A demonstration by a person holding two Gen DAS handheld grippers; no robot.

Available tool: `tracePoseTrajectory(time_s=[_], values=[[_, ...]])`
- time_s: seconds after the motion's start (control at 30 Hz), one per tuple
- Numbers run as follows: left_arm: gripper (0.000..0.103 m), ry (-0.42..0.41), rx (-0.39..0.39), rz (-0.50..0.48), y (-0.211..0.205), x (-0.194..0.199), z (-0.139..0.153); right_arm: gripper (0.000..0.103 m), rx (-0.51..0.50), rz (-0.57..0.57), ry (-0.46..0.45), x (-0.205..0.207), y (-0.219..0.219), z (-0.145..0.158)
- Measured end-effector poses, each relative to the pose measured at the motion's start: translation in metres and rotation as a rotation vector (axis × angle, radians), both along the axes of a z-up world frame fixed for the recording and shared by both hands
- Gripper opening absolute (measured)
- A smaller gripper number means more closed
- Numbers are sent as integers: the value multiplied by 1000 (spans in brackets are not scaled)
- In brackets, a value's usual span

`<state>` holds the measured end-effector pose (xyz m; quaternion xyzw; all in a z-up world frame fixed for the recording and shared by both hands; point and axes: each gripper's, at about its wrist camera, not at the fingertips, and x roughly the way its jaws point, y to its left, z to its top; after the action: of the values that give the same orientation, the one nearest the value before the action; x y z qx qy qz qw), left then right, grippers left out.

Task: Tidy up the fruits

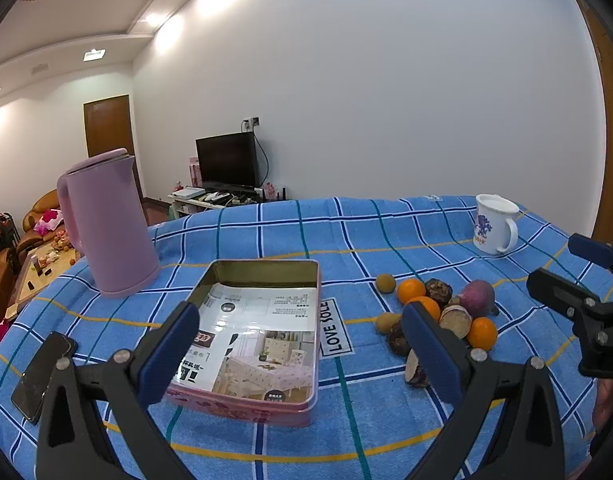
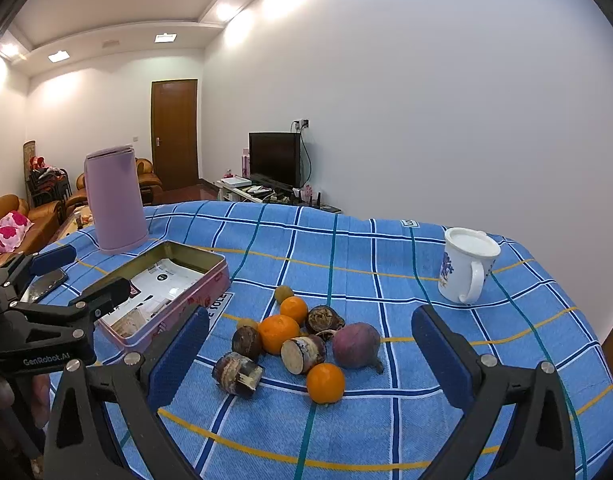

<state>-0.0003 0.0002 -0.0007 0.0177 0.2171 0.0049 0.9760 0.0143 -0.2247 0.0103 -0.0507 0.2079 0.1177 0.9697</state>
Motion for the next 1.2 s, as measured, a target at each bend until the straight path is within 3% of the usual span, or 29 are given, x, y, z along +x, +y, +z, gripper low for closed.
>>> tracePoseTrajectory(time_s=[1.2], values=[[103, -2, 4, -1, -3, 1, -2, 102, 15, 2, 4, 0, -3, -2]])
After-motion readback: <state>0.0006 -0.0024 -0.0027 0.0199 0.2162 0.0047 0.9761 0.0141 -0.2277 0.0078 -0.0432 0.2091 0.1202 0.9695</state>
